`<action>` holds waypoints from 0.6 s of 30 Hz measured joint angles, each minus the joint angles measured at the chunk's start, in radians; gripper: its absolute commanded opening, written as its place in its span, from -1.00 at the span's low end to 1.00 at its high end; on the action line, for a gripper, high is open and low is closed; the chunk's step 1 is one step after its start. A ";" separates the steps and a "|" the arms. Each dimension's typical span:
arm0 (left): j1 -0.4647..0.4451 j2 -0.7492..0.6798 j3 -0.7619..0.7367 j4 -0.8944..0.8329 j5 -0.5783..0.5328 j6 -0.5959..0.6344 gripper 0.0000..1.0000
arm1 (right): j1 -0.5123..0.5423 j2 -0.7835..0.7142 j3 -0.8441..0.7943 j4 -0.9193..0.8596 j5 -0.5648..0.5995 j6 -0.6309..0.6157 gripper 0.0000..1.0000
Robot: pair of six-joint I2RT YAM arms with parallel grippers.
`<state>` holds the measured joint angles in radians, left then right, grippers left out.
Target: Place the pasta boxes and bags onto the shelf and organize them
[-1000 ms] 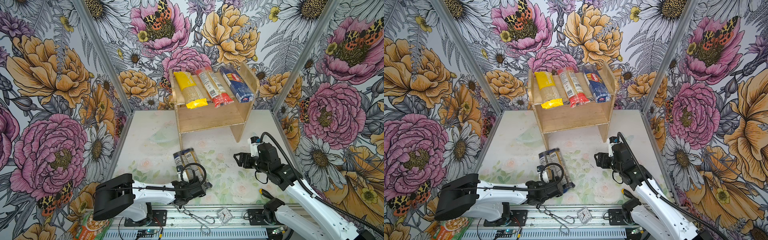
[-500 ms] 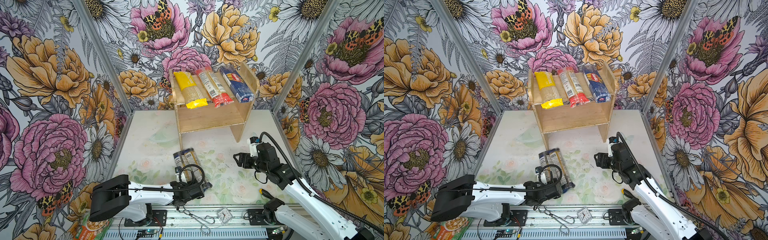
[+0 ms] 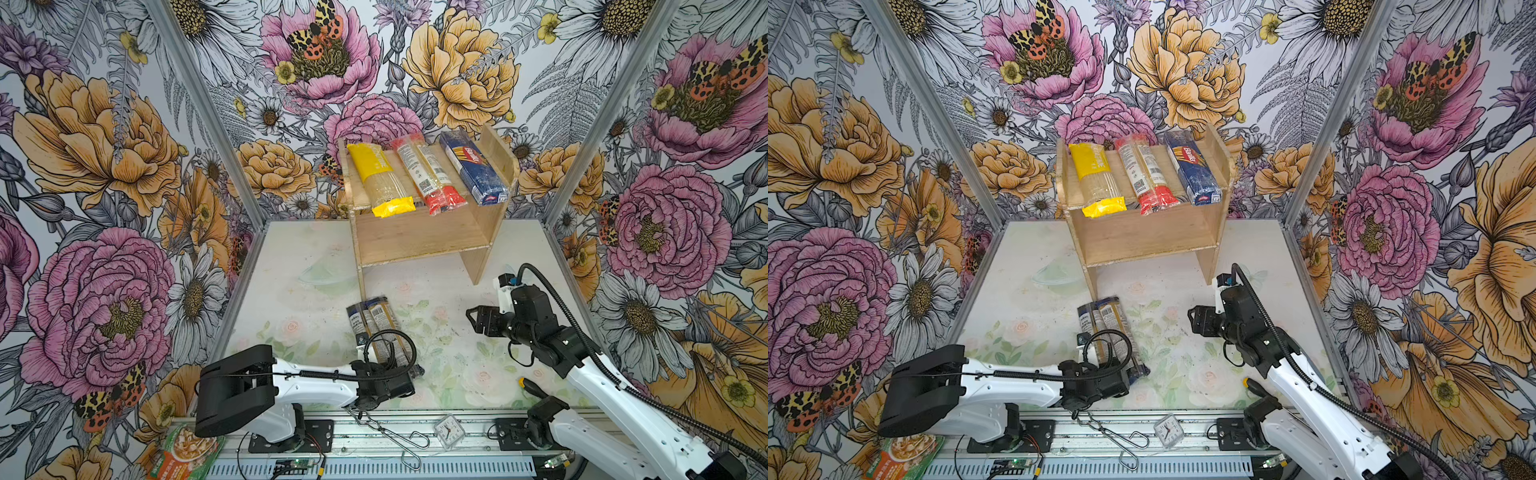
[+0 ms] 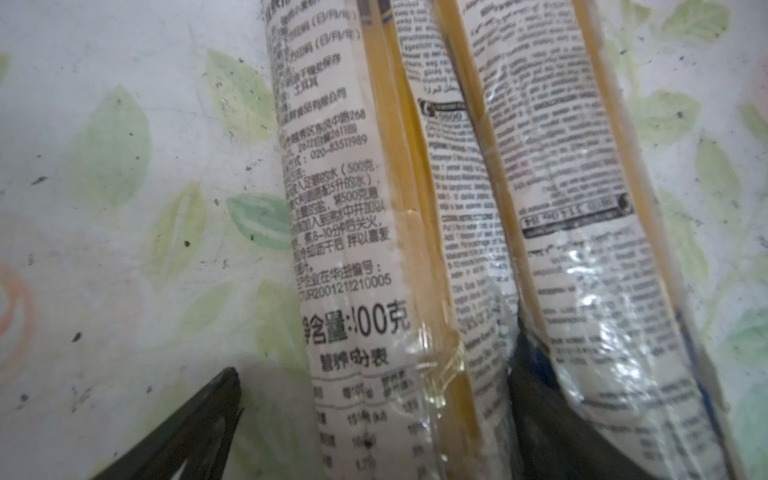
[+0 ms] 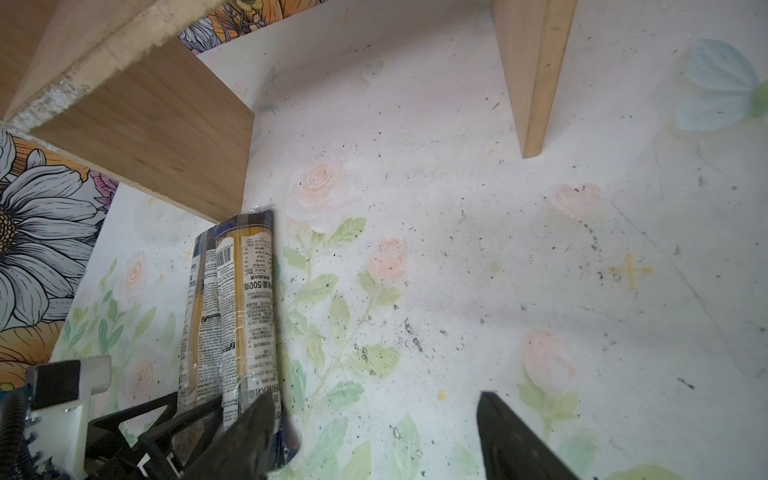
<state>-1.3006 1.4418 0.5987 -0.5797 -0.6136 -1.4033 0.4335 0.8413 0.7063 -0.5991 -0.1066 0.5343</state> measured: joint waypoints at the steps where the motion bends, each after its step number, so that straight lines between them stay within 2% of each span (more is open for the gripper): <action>1: 0.000 0.008 0.007 -0.007 0.000 0.000 0.98 | 0.000 0.000 0.000 0.000 0.000 0.000 0.56; 14: -0.006 0.103 0.085 -0.069 0.001 0.052 0.96 | 0.000 0.004 -0.012 0.007 0.000 0.000 0.55; 16: -0.006 0.101 0.085 -0.070 0.002 0.052 0.90 | 0.000 0.004 -0.014 0.007 0.000 0.000 0.55; 18: -0.006 0.098 0.085 -0.074 0.006 0.053 0.70 | 0.000 0.005 -0.014 0.007 0.000 0.000 0.55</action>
<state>-1.3067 1.5398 0.6838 -0.6540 -0.6071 -1.3506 0.4335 0.8459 0.6926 -0.5919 -0.1066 0.5346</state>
